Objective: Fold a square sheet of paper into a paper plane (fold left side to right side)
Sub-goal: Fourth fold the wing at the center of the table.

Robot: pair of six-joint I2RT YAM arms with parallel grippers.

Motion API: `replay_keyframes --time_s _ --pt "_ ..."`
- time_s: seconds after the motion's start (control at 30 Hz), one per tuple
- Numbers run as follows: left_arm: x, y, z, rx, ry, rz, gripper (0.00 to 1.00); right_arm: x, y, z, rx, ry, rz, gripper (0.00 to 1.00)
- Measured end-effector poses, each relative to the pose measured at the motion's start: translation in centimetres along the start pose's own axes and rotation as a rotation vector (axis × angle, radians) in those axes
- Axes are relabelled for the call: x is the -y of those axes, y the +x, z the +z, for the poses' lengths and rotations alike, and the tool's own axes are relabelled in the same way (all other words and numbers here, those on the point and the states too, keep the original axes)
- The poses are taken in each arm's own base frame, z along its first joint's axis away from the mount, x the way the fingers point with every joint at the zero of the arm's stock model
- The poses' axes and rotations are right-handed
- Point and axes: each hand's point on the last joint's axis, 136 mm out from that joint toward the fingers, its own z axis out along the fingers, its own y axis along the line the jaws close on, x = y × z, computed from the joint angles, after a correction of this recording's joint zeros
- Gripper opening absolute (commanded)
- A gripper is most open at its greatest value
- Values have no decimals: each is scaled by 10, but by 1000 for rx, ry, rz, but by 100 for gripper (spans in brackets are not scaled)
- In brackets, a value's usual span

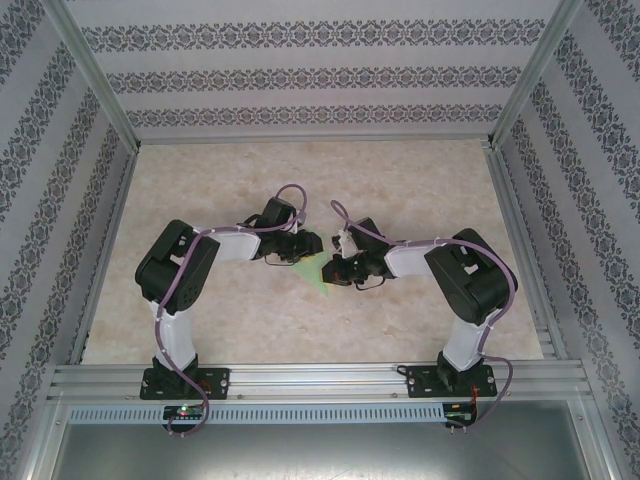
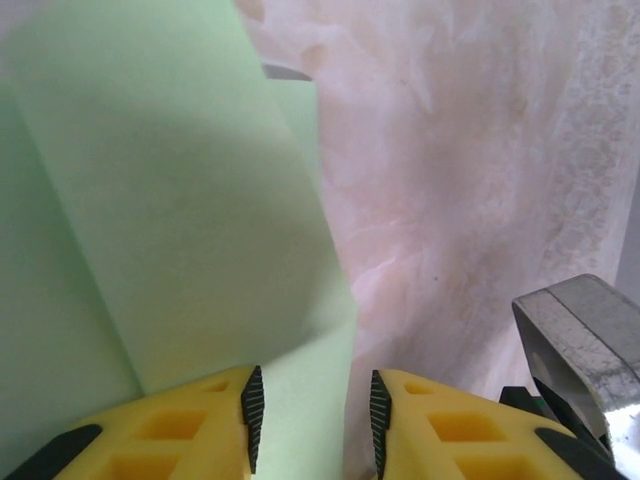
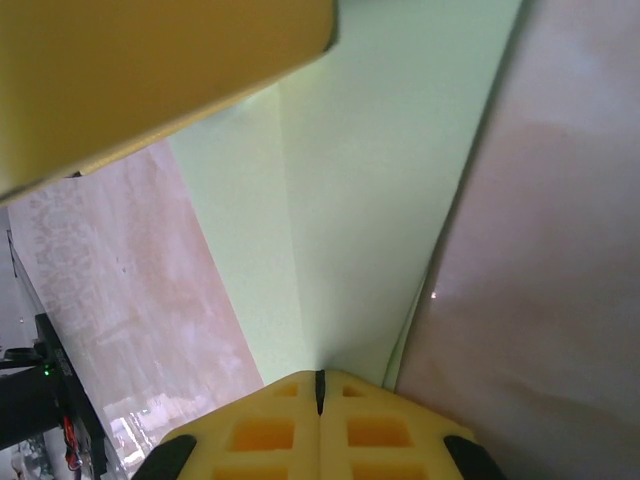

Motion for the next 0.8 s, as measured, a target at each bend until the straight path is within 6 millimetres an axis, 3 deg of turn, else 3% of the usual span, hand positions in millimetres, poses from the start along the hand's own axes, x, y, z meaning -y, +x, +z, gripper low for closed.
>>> replay_keyframes --time_s 0.33,0.53,0.8 --pt "29 -8 -35 76 40 70 28 1 -1 0 -11 37 -33 0" --pt "15 15 -19 11 59 52 25 0 0 0 -17 51 -39 0" --pt "21 32 -1 -37 124 50 24 0 0 1 -23 69 -55 0"
